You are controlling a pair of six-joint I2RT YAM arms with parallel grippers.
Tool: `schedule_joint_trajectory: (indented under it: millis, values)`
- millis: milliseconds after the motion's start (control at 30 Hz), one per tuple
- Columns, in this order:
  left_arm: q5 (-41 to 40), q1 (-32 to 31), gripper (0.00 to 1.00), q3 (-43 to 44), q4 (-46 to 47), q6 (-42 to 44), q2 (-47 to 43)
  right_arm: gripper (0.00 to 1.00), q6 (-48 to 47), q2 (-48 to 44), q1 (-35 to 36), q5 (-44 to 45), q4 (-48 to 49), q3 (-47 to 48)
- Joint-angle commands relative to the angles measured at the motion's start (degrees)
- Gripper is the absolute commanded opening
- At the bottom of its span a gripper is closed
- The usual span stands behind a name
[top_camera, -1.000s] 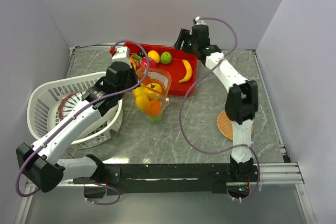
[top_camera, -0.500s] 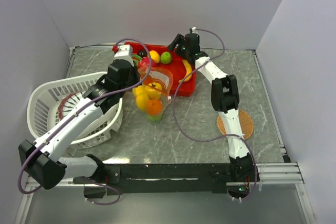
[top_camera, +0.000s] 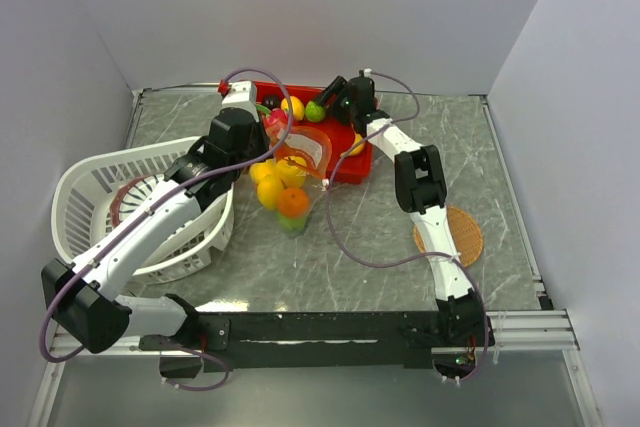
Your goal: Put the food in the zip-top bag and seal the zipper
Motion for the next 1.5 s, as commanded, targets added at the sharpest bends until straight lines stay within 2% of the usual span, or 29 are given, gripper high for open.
schedule_joint_trajectory:
  millis: [0,500,600,633,733,933,1133,1300,1467]
  values:
    - [0.9,0.2,0.01,3.31,1.54,0.74,-0.13,0.79,1.75,-0.91,-0.44,-1.63,1.77,0.24]
    - [1.6,0.2,0.01,3.49,1.8,0.65,0.58,0.77,-2.12,-0.82,0.88,-0.93,-6.32,3.67]
    - [1.69,0.2,0.01,3.23,1.89,0.3,0.49,0.64,-2.12,-0.12,0.88,-2.07,-6.41,4.81]
    - [1.69,0.2,0.01,3.14,1.81,0.22,0.49,0.53,-1.77,-0.03,0.79,-2.25,-6.24,4.72]
    - [1.52,0.2,0.01,2.87,1.98,0.39,0.14,0.38,-1.24,-0.21,0.88,-2.95,-5.19,3.41]
    - [0.9,0.2,0.01,2.7,1.72,0.57,0.14,0.16,-0.09,-4.94,0.44,-3.48,-0.36,-4.13]
    - [0.02,0.29,0.01,1.91,2.07,0.65,-0.65,0.05,-1.41,-16.44,-0.44,-2.78,2.46,-12.75]
    - [-1.21,0.29,0.01,1.47,2.5,1.53,-0.74,0.04,-2.9,-24.71,-1.23,-2.69,3.61,-19.35]
    - [-0.77,0.99,0.01,1.73,2.94,1.62,0.05,0.02,-6.15,-36.13,-1.41,-1.29,0.71,-24.88]
